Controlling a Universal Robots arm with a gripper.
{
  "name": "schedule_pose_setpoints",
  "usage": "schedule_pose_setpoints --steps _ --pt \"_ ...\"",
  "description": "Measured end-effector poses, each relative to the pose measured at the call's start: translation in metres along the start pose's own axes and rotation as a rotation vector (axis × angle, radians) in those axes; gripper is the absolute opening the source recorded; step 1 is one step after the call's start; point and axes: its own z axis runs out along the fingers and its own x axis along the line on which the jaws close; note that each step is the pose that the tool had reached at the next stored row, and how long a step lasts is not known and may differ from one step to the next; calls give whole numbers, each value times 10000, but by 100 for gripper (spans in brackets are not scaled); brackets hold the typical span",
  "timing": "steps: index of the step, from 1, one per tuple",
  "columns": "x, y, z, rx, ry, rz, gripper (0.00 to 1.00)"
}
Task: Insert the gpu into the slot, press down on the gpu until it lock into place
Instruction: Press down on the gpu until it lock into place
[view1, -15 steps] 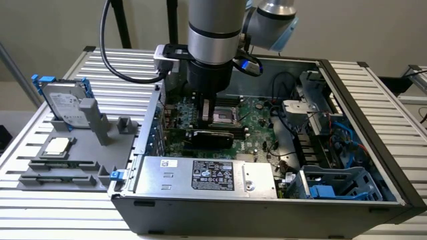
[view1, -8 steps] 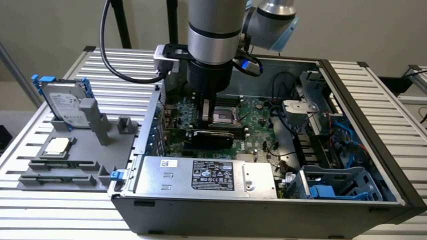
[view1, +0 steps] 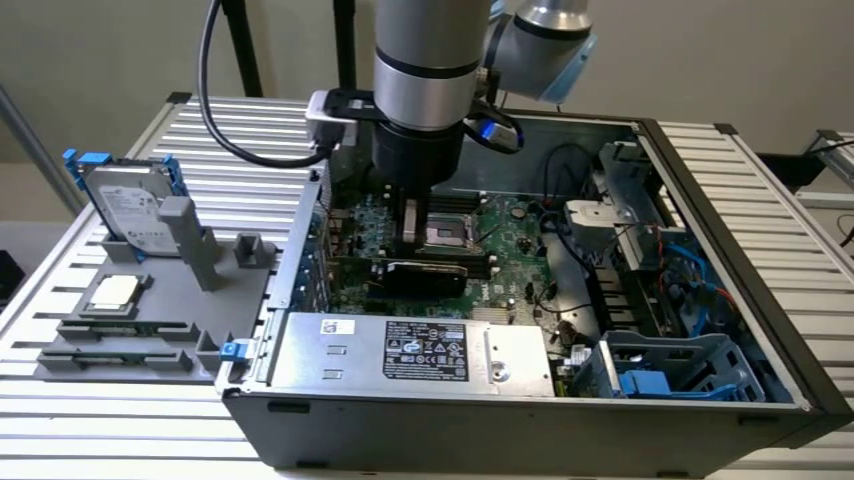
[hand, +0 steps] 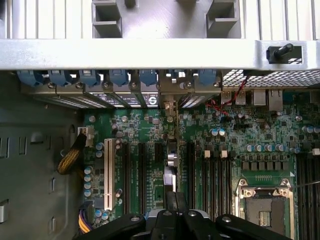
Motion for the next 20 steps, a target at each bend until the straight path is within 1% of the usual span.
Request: schedule_pose_setpoints --steps 3,6,10,12,16,17,18,20 --pt "-27 27 36 2 0 -1 11" --pt "-43 54 91 22 -3 -1 11" --pt "-73 62 132 26 1 -1 11" --pt "-87 62 143 29 13 -1 11" --pt "-87 62 170 25 57 1 11" --pt "-86 61 181 25 63 0 11" --pt "-87 59 199 36 52 -1 11" --pt "-85 59 218 23 67 -1 11"
